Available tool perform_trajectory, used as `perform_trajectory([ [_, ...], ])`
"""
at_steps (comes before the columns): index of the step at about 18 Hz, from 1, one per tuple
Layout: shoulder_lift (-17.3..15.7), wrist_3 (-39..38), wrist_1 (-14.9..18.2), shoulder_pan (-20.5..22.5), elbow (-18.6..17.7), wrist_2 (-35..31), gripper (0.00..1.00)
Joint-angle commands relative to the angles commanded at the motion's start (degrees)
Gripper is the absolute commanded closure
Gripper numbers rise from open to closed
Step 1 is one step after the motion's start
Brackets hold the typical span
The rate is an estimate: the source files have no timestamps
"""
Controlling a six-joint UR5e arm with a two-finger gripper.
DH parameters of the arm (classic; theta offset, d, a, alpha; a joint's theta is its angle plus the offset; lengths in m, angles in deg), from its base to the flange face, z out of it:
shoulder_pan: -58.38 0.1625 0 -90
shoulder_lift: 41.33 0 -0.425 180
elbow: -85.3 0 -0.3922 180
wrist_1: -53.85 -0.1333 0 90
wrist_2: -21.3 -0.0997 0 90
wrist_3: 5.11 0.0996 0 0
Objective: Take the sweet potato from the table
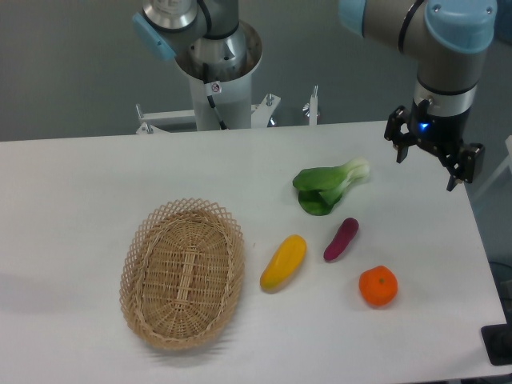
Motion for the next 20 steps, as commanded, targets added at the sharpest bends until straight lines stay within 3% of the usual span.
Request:
perform_trajectory([
  [20, 0.09, 0.0, -0.18, 0.26, 0.53, 0.97, 0.0],
])
